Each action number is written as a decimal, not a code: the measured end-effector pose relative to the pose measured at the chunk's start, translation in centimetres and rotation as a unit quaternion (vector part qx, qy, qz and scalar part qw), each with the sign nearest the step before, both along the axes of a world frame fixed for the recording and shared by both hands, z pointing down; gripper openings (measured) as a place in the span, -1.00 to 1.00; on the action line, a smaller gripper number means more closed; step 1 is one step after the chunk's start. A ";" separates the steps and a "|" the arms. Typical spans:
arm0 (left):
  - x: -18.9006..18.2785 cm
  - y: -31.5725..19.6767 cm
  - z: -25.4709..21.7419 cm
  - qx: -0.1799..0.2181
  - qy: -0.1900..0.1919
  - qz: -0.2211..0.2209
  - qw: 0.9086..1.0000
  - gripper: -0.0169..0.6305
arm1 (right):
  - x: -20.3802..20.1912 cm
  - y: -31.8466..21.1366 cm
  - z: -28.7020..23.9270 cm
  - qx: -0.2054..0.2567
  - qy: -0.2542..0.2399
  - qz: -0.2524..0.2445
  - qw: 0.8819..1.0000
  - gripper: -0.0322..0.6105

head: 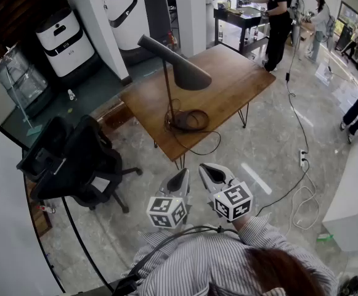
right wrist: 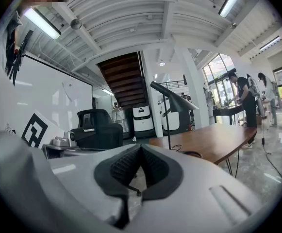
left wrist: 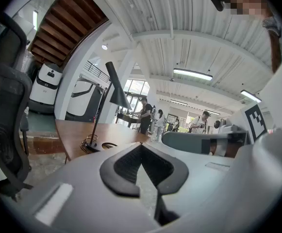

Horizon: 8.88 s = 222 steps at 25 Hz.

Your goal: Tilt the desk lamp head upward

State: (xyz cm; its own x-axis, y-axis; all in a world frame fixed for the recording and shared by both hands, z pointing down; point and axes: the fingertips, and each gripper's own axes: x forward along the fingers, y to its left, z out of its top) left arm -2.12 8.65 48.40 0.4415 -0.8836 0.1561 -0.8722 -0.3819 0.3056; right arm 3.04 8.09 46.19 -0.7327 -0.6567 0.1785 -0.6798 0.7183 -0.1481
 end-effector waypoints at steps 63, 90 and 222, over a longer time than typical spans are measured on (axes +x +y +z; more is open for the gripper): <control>-8.0 -24.9 0.9 0.005 -0.029 -0.006 1.000 -0.89 | -4.2 -23.8 0.0 0.021 -0.025 0.030 0.999 -0.89; -8.9 -35.3 3.2 -0.019 -0.047 -0.005 0.999 -0.43 | -5.3 -29.2 -3.0 0.038 -0.111 -0.031 0.993 -0.63; -8.8 -36.7 5.7 -0.039 -0.086 0.012 0.995 -0.73 | 0.2 -30.4 -28.1 0.346 -0.081 0.001 0.935 -0.62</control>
